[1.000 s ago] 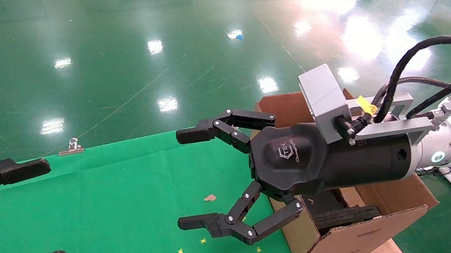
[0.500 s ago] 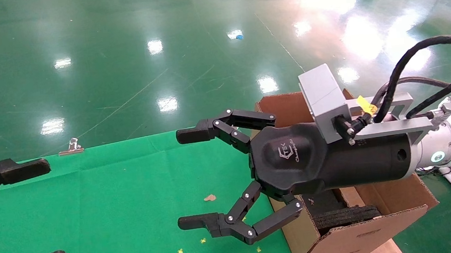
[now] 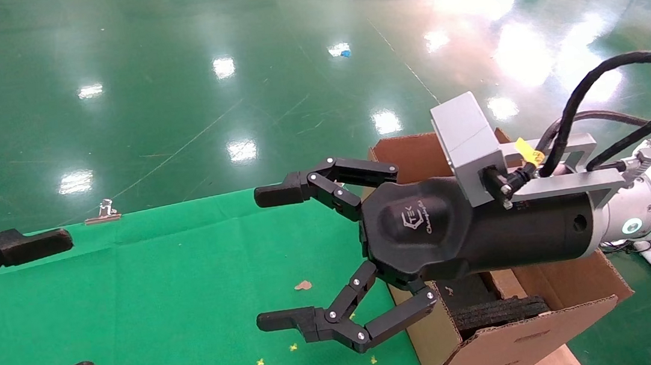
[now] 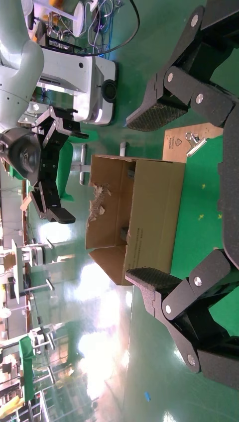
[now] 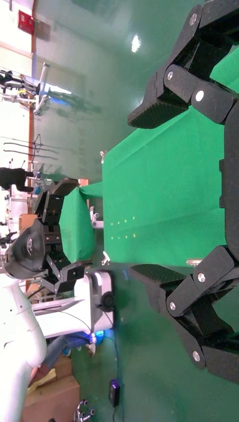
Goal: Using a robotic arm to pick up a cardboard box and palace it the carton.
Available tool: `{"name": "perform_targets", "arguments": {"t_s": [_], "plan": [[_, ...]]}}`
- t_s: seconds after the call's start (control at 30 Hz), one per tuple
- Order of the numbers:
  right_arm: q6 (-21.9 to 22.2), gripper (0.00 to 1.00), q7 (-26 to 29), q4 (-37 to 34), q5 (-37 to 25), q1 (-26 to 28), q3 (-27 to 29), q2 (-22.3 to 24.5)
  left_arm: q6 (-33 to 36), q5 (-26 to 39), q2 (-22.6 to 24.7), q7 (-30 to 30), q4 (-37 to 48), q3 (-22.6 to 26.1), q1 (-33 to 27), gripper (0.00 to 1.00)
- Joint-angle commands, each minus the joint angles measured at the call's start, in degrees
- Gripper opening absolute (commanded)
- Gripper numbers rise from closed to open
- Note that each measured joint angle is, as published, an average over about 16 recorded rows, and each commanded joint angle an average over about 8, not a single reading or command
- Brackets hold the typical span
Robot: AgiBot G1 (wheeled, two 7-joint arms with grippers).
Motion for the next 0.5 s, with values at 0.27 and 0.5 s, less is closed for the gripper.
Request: {"name": "perform_targets", "arguments": {"t_s": [0.27, 0.5], "plan": [[0.00, 1.00, 0.00, 0.00, 0.00, 0.00, 0.00, 0.00, 0.00, 0.00, 0.00, 0.00, 0.00, 0.00, 0.00, 1.00], [0.00, 1.00, 0.00, 0.00, 0.00, 0.00, 0.00, 0.00, 0.00, 0.00, 0.00, 0.00, 0.00, 0.00, 0.00, 1.00]]}}
